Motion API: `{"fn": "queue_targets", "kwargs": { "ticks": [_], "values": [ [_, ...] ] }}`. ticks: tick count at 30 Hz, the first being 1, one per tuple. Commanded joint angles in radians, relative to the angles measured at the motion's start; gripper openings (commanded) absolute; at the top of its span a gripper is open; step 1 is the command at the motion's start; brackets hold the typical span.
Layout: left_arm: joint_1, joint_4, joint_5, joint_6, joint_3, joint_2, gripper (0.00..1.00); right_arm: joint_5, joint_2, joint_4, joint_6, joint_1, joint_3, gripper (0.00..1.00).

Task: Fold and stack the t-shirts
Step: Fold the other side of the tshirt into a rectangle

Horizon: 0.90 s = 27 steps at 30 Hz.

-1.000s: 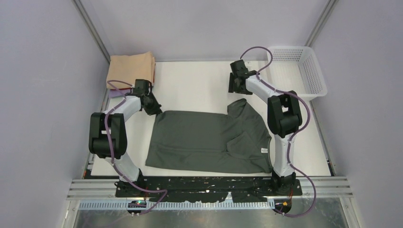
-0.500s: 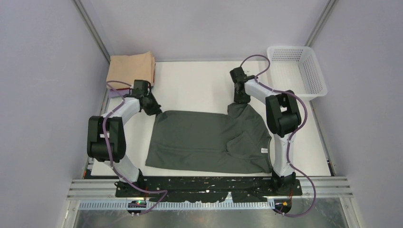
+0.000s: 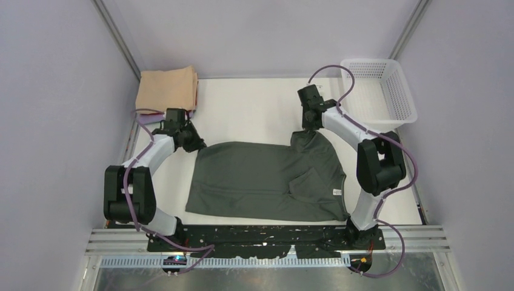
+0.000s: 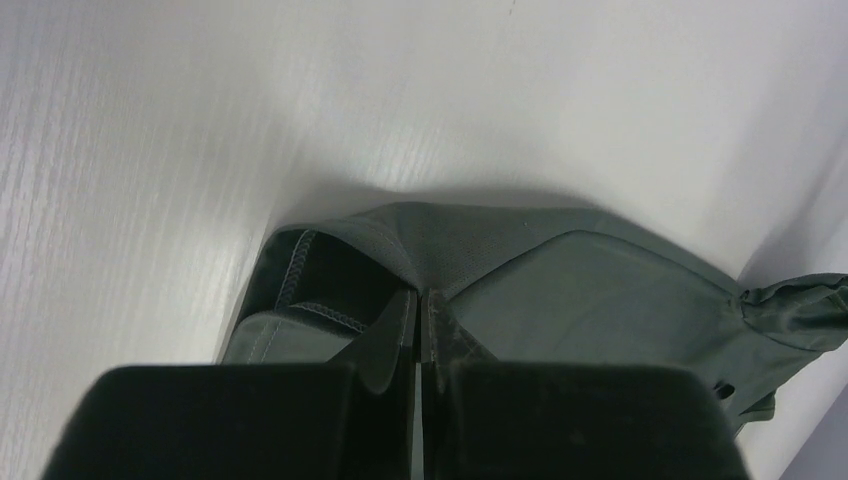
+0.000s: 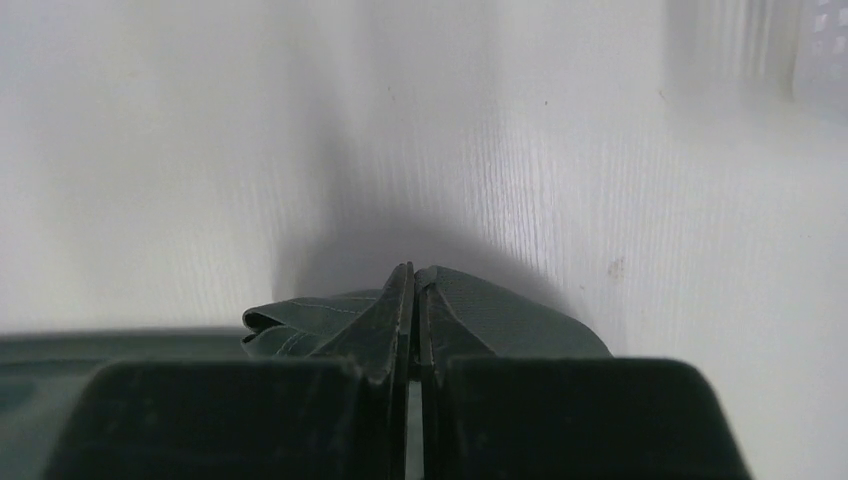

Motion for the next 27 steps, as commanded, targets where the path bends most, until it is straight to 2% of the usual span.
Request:
{"fn": "queue_targets", "kwargs": {
  "ticks": [1,12,22,27],
  "values": [
    [-0.001,0.042,0.020,0.007,-0.054,-0.106,0.00,0.023,-0.139,-0.004,-0.030,0.046,-0.073,0.05],
    [-0.003,0.019,0.026,-0.006,-0.241,-0.363,0.00,0.141,-0.402,-0.153,-0.009,0.183,-0.257,0.05],
    [-0.003,-0.087,-0.053,-0.018,-0.357,-0.607,0.00,0.081,-0.602,-0.333,0.010,0.250,-0.340,0.05],
    [-0.003,-0.129,-0.062,-0.026,-0.398,-0.694,0.00,-0.016,-0.680,-0.400,0.012,0.261,-0.361,0.05]
  ]
}}
